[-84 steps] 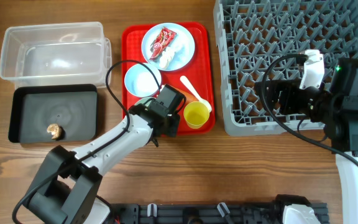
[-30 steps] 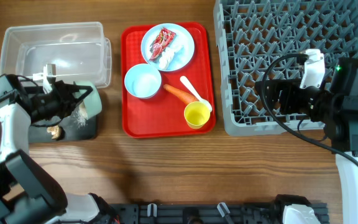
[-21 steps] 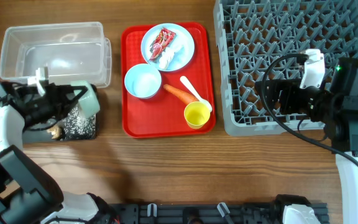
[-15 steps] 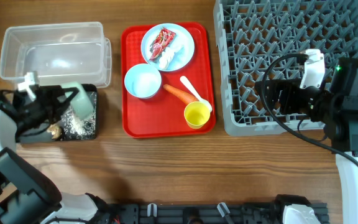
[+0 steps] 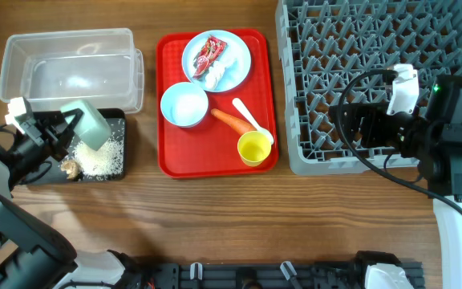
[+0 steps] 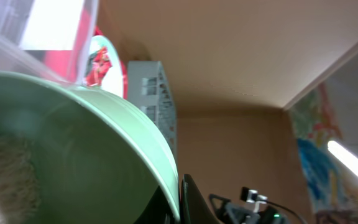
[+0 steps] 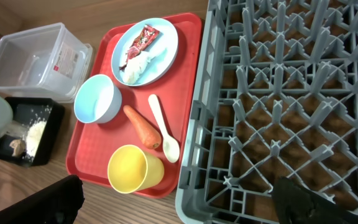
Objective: Sort waste into correct bins and load items into the dishwasher rack
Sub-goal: 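Move the rice bowl over the black tray and tip the rice out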
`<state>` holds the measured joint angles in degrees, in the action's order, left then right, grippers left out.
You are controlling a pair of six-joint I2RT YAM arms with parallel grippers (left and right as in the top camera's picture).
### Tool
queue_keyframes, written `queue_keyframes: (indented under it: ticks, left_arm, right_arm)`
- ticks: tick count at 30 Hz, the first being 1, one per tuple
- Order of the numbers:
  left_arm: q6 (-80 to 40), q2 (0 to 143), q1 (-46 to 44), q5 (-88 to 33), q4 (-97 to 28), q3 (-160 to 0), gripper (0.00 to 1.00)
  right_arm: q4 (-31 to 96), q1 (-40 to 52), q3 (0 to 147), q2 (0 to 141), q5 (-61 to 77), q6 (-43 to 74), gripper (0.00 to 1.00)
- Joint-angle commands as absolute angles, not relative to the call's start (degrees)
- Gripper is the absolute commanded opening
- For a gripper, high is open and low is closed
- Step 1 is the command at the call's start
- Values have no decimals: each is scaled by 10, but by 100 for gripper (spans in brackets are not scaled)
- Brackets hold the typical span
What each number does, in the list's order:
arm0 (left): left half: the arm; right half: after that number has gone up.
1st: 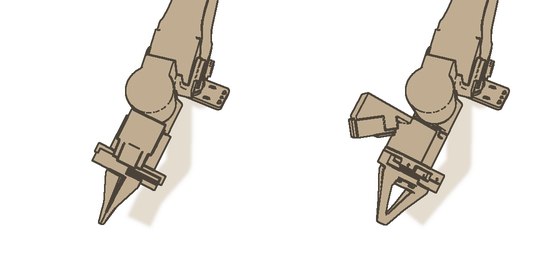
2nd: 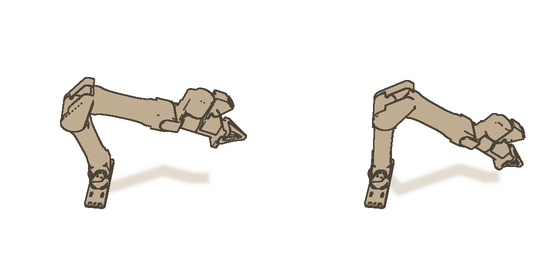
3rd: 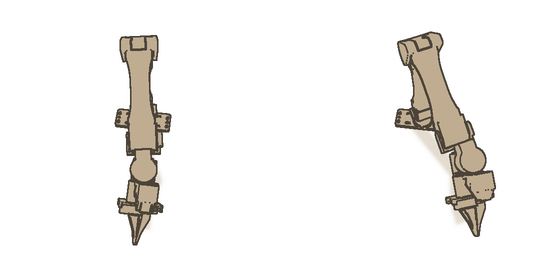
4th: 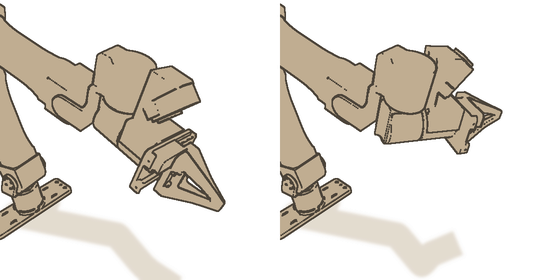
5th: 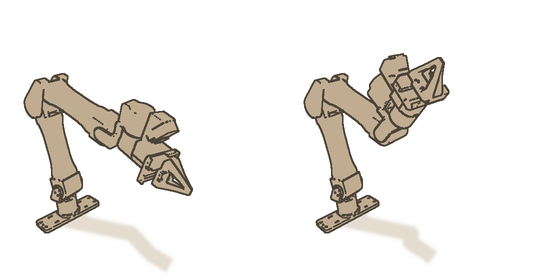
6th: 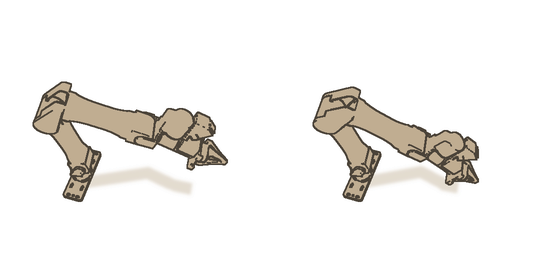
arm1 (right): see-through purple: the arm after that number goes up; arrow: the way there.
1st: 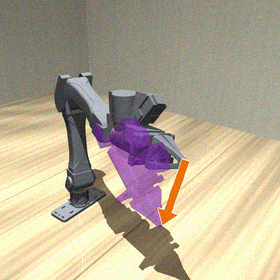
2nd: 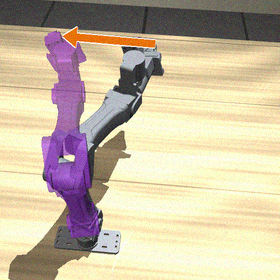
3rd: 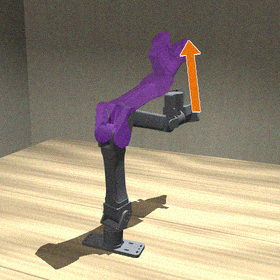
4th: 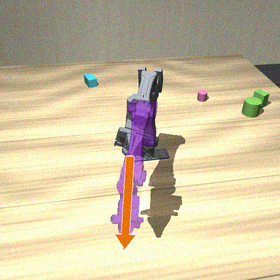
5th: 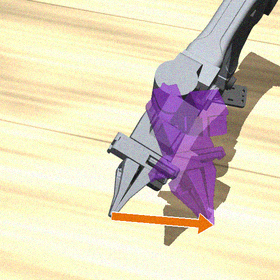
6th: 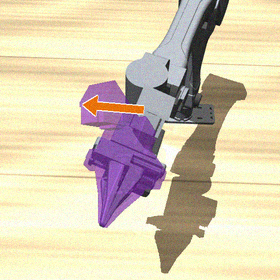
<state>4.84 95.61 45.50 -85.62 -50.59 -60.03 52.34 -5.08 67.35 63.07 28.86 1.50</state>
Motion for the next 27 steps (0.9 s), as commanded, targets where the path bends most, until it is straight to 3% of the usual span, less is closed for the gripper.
queue_keyframes:
  ticks: [1, 27]
  left_arm:
    - [20, 960, 465, -903, -507, -610, 4]
    - [-62, 959, 466, -903, -493, -610, 4]
  right_arm:
    - [523, -51, 689, 634, 283, 17, 99]
    - [522, -51, 689, 634, 283, 17, 100]
